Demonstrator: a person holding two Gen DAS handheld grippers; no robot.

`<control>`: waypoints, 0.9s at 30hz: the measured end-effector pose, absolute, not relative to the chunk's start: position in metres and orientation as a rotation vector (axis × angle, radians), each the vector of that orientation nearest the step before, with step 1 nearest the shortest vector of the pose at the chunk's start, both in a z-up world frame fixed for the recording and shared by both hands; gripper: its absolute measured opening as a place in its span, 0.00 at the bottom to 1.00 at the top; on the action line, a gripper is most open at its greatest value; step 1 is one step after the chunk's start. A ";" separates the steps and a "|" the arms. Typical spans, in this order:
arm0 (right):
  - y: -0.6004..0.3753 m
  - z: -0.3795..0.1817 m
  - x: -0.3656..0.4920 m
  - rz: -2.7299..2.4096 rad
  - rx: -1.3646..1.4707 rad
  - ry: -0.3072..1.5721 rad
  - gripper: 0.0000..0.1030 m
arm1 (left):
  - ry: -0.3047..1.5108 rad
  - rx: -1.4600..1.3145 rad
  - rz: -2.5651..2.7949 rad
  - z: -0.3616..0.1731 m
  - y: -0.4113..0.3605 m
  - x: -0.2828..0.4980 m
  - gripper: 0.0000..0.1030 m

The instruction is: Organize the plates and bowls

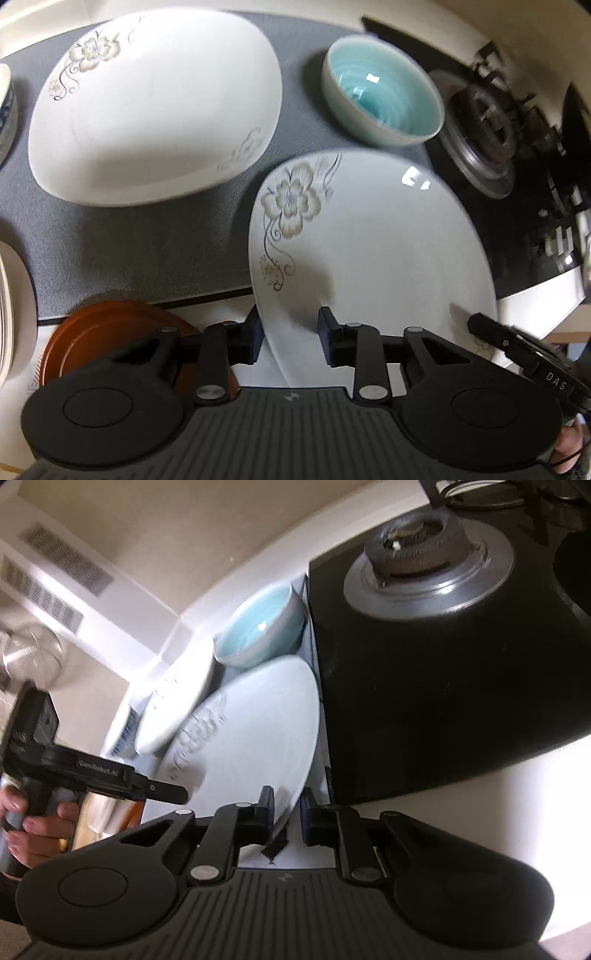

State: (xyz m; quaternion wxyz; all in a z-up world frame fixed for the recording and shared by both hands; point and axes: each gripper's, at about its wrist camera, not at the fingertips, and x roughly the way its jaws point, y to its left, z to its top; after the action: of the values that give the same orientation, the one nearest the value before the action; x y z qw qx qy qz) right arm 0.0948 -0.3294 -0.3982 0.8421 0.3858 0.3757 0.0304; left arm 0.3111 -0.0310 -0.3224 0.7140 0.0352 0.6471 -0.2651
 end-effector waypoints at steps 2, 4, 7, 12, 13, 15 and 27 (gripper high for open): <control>-0.335 -0.396 0.091 0.061 0.845 0.792 0.16 | 1.439 0.040 -0.589 -0.313 -0.024 0.309 0.30; -0.338 -0.396 0.086 0.061 0.861 0.791 0.16 | 1.437 0.018 -0.586 -0.305 -0.014 0.308 0.30; -0.340 -0.390 0.080 0.064 0.878 0.779 0.16 | 1.424 0.025 -0.563 -0.292 -0.011 0.300 0.30; -0.337 -0.372 0.070 0.074 0.879 0.768 0.17 | 1.353 0.086 -0.535 -0.274 -0.030 0.286 0.30; -0.336 -0.368 0.069 0.075 0.871 0.766 0.17 | 1.347 0.088 -0.534 -0.269 -0.028 0.284 0.30; -0.336 -0.360 0.067 0.083 0.864 0.749 0.17 | 1.335 0.088 -0.527 -0.265 -0.027 0.280 0.30; -0.309 -0.342 0.108 0.176 0.825 0.713 0.17 | 1.285 0.079 -0.391 -0.238 -0.004 0.292 0.30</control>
State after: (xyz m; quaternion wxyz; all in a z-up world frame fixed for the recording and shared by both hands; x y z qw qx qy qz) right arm 0.1079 -0.3086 -0.3416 0.8513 0.3920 0.3386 0.0836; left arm 0.2923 -0.0040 -0.2385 0.7822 0.0364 0.5950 -0.1810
